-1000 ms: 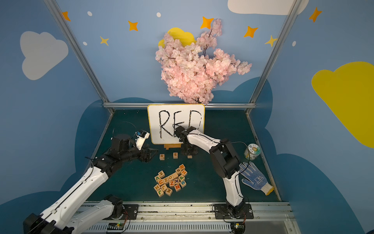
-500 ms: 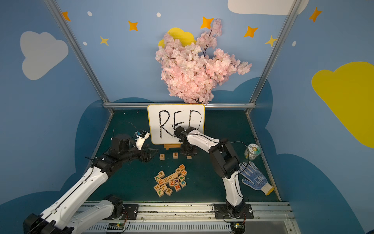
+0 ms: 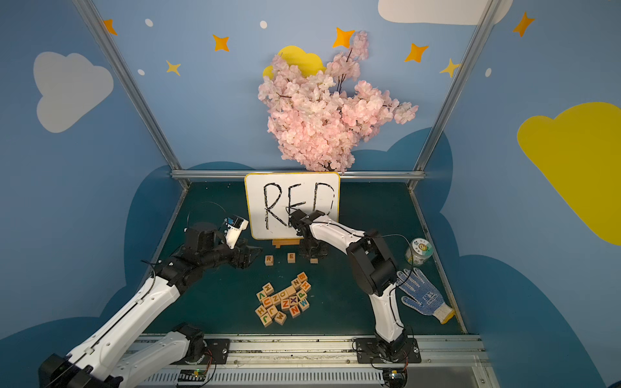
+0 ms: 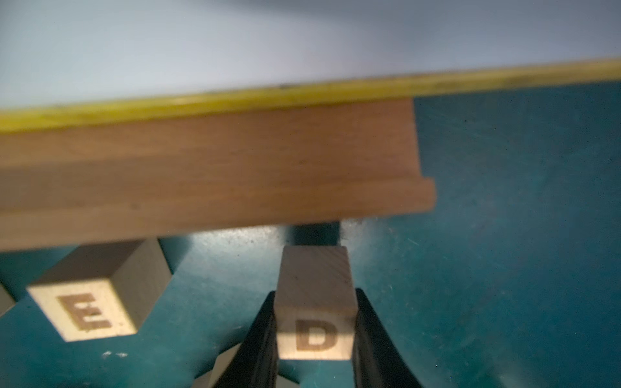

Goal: Assemble the uppercase word "red" with letter blocks
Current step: Place the letter block at the center of the board.

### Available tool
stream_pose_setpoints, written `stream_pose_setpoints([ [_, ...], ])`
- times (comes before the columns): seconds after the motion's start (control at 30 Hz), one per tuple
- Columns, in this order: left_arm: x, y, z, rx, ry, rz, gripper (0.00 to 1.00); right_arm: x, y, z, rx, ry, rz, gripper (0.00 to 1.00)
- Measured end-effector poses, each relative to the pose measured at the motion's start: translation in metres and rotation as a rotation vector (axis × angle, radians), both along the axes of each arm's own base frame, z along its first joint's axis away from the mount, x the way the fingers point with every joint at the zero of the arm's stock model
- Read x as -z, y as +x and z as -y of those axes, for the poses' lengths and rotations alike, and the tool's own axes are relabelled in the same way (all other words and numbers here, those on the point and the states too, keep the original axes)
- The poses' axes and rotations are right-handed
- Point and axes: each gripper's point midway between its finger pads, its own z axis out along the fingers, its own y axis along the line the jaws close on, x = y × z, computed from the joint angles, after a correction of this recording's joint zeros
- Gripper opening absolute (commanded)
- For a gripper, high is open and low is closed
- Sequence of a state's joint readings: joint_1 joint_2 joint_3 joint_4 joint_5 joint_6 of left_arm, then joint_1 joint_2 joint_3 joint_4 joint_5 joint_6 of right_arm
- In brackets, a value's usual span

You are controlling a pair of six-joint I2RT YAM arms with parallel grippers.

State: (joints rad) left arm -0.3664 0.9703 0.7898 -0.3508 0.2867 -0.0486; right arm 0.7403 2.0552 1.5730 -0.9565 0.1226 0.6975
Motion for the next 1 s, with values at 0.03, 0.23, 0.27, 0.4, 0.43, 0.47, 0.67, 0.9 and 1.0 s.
stream_pose_setpoints([
  [0.03,0.0000,0.0000,-0.0001,0.000,0.000,0.000,0.79,0.0010,0.0019,-0.0009,0.000,0.003,0.005,0.22],
  [0.23,0.0001,0.0004,-0.0006,-0.003,0.002,0.001,0.79,0.0046,0.0064,-0.0046,-0.005,0.014,0.017,0.24],
  [0.27,0.0002,0.0006,-0.0007,-0.004,0.003,0.001,0.79,0.0046,0.0066,-0.0048,-0.006,0.015,0.018,0.24],
  [0.4,0.0002,0.0007,-0.0009,-0.006,0.004,0.001,0.80,0.0046,0.0068,-0.0049,-0.009,0.015,0.019,0.27],
  [0.43,0.0002,0.0007,-0.0009,-0.005,0.003,0.001,0.79,0.0045,0.0068,-0.0049,-0.009,0.015,0.019,0.28],
  [0.47,0.0002,0.0007,-0.0009,-0.005,0.003,0.001,0.79,0.0047,0.0067,-0.0049,-0.009,0.015,0.018,0.29],
  [0.67,0.0002,0.0007,-0.0009,-0.006,0.004,0.001,0.80,0.0046,0.0068,-0.0050,-0.013,0.015,0.019,0.36],
  [0.9,0.0002,0.0007,-0.0009,-0.006,0.004,0.001,0.80,0.0046,0.0069,-0.0049,-0.016,0.014,0.019,0.41],
  [1.0,0.0002,0.0007,-0.0009,-0.005,0.003,0.001,0.80,0.0046,0.0069,-0.0049,-0.016,0.014,0.019,0.41],
])
